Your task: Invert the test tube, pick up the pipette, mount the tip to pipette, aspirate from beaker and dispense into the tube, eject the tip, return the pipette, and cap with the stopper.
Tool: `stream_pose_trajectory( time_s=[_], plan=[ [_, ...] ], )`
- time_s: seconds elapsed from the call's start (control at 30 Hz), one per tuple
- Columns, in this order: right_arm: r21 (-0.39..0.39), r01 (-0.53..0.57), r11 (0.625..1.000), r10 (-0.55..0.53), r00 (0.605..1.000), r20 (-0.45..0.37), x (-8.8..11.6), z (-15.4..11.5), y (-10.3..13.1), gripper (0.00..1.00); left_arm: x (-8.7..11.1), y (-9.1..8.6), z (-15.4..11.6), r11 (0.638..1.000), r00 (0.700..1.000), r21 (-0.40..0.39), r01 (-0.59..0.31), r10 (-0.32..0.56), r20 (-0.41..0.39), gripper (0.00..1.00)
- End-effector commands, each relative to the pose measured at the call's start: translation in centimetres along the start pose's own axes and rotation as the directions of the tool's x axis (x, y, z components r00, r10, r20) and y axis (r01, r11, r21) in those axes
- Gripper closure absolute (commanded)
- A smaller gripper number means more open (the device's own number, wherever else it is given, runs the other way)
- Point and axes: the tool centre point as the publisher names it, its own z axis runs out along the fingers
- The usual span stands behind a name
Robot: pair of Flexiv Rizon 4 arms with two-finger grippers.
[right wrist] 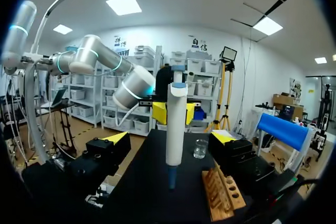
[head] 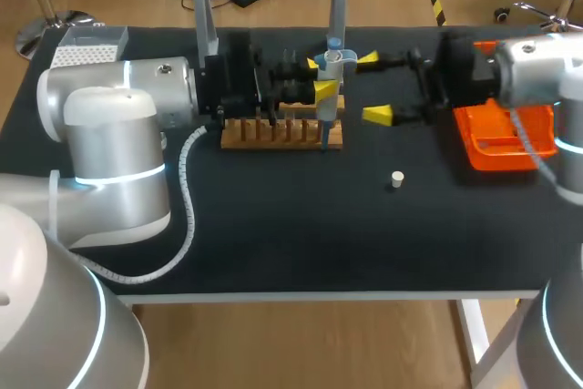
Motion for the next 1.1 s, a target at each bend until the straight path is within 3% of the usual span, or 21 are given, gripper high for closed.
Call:
stream_pose_trajectory(
  time_s=[0.03, 0.2, 0.37, 0.57, 0.83, 1.1],
  plan=[
    [0.025, -0.003, 1.0, 0.002, 1.0, 0.015, 0.8, -3.9, 0.5, 0.0, 0.0, 0.1, 0.1, 1.0, 1.0, 0.003, -0.001, 0.001, 0.001, 1.0],
    [0.039, -0.023, 0.999, 0.02, 0.998, 0.066, 0.5, -5.4, -0.4, 0.0, 0.0, 0.1, 0.1, 1.0, 1.0, 0.003, -0.001, 0.001, 0.001, 1.0],
    [0.058, -0.05, 0.997, 0.041, 0.988, 0.152, -1.2, -5.9, -1.4, 0.0, 0.0, 0.1, 0.1, 1.0, 1.0, 0.003, -0.001, 0.001, 0.001, 1.0],
    [0.068, -0.108, 0.992, 0.09, 0.97, 0.224, -4.9, -5.3, -2.4, 0.0, 0.0, 0.1, 0.1, 1.0, 1.0, 0.003, -0.001, 0.001, 0.001, 1.0],
    [0.074, -0.141, 0.987, 0.118, 0.958, 0.26, -10.6, -4.7, -2.1, 0.0, 0.0, 0.1, 0.1, 1.0, 1.0, 0.003, -0.001, 0.001, 0.001, 1.0],
    [0.155, -0.115, 0.981, 0.066, 0.954, 0.292, -15.9, -4.6, -1.5, 0.0, 0.0, 0.1, 0.1, 1.0, 1.0, 0.003, -0.001, 0.001, 0.001, 1.0]
  ],
)
